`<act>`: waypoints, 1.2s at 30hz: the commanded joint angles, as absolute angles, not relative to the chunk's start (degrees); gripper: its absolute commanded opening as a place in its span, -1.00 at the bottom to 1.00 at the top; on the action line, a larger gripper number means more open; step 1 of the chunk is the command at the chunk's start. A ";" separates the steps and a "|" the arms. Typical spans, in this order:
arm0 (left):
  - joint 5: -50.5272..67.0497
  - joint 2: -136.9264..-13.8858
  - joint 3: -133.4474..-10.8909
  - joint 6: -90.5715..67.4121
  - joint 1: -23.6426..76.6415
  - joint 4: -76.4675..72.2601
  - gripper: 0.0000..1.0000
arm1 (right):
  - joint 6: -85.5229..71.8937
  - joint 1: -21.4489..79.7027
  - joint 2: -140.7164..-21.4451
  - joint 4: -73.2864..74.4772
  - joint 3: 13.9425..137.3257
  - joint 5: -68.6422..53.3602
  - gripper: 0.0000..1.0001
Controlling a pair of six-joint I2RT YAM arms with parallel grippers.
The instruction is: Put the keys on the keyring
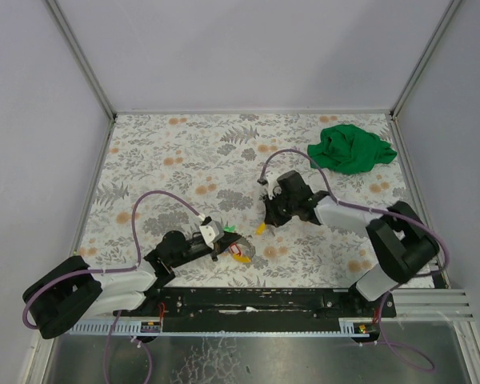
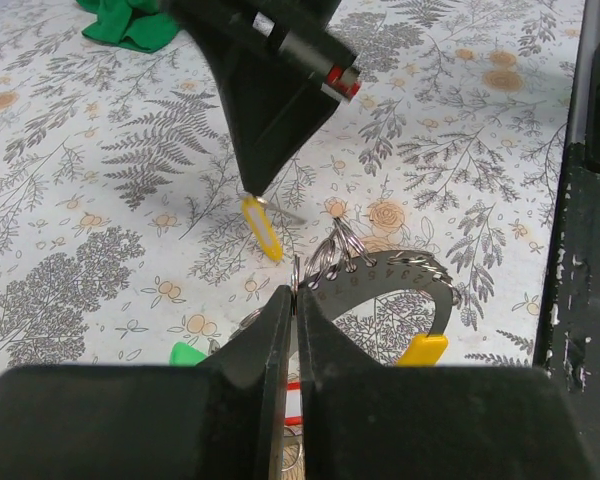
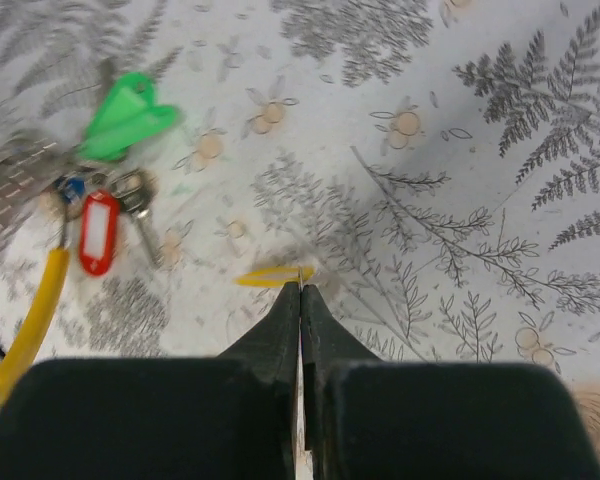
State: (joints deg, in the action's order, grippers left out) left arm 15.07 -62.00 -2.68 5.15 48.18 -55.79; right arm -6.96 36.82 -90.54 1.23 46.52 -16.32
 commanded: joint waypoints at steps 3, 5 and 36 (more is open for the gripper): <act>20.93 -63.69 -3.54 8.18 47.84 -57.56 -1.00 | 10.66 36.74 -74.91 -9.97 37.23 -28.08 -1.00; 22.99 -64.32 -3.84 9.02 47.81 -57.40 -1.00 | 15.15 36.74 -71.50 -11.60 34.25 -32.23 -1.00; 34.04 -69.67 -3.69 8.05 47.82 -62.36 -1.00 | 32.16 48.48 -66.68 -40.23 15.50 -38.98 -1.00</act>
